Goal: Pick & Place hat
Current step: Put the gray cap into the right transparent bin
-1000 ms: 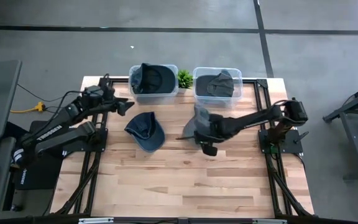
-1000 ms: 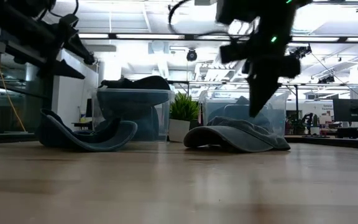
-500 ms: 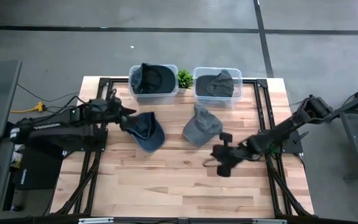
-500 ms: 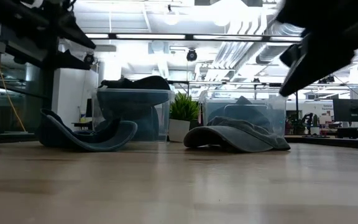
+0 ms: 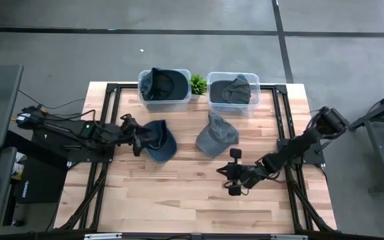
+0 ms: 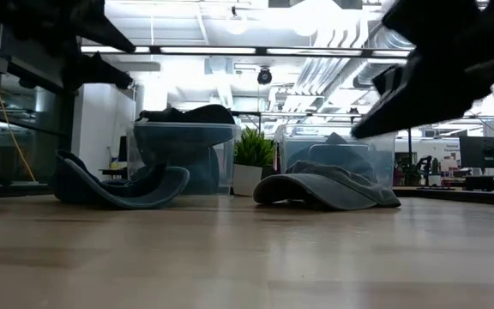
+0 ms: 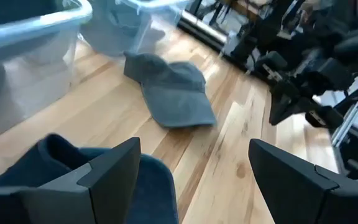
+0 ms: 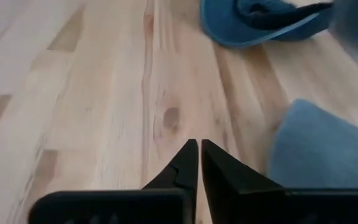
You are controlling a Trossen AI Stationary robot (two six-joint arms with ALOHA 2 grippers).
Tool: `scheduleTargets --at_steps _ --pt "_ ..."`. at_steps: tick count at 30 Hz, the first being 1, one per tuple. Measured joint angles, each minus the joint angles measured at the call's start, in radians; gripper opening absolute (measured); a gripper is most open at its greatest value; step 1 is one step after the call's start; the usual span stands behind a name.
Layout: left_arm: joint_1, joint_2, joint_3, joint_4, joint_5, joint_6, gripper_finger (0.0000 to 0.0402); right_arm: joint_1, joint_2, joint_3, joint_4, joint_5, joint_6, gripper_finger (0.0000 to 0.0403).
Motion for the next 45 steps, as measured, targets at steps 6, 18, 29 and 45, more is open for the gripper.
scheduleTargets --at_steps 6,18,29,45 --pt "-0.055 0.081 0.000 0.060 -0.022 -0.003 0.0298 -0.041 0.058 0.000 -0.054 -0.002 0.031 0.0065" --pt "-0.060 0.171 0.000 0.160 -0.017 -0.003 0.0298 -0.191 -0.023 0.000 -0.172 0.075 0.093 0.0170" --pt "-0.059 0.190 0.000 0.169 -0.013 -0.003 0.0298 -0.389 -0.074 0.000 -0.252 -0.081 0.075 0.0200" --pt "-0.059 0.190 0.000 0.168 -0.012 -0.006 0.0298 -0.545 -0.074 0.000 -0.270 -0.280 0.075 0.0232"
